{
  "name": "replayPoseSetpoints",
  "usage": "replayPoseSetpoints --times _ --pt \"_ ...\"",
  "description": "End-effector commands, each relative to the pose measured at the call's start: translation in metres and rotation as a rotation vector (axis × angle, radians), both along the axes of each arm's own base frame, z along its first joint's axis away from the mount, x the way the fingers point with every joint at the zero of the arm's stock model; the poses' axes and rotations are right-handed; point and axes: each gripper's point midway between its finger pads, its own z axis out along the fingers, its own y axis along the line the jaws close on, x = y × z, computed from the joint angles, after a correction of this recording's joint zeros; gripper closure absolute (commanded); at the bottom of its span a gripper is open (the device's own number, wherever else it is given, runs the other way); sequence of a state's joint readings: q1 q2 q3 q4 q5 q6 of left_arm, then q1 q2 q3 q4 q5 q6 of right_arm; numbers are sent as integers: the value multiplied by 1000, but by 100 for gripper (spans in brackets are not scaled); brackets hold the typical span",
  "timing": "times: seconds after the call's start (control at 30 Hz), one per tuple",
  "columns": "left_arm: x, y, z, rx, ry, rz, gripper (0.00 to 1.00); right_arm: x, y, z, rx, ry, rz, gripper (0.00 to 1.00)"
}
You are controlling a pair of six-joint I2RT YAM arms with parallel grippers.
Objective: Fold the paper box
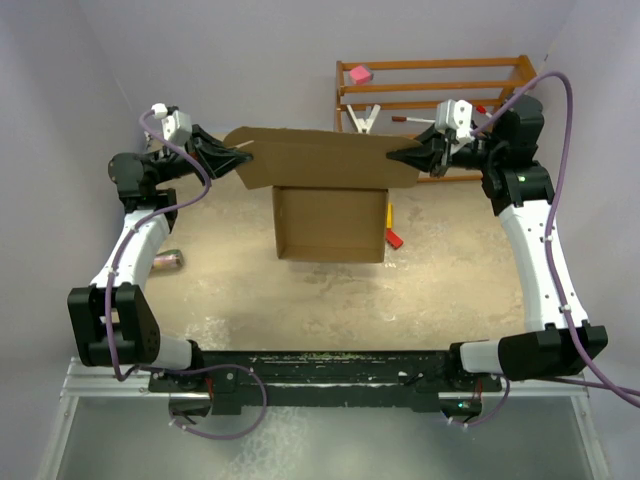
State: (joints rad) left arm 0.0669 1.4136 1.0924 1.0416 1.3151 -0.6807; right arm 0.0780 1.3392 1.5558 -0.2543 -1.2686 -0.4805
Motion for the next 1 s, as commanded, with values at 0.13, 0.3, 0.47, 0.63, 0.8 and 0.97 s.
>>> replayPoseSetpoints --times 0.13,0.3,0.47,0.63,0.8,0.97 --pt "-17 -8 15 -26 -15 -5 95 -6 0 28 12 -153 18 100" --pt "-22 -11 14 -28 -13 -12 95 -10 1 27 12 -140 25 100" --pt "-20 -10 17 -13 -76 2 95 -15 1 19 8 -71 30 100" --pt "-15 -8 23 -9 -111 21 95 -21 2 13 10 -50 53 100" --pt "-13 -7 18 -12 -96 27 95 -24 2 10 11 -29 64 100" --pt "-6 -8 5 -3 -51 21 95 -15 1 2 5 -24 29 100"
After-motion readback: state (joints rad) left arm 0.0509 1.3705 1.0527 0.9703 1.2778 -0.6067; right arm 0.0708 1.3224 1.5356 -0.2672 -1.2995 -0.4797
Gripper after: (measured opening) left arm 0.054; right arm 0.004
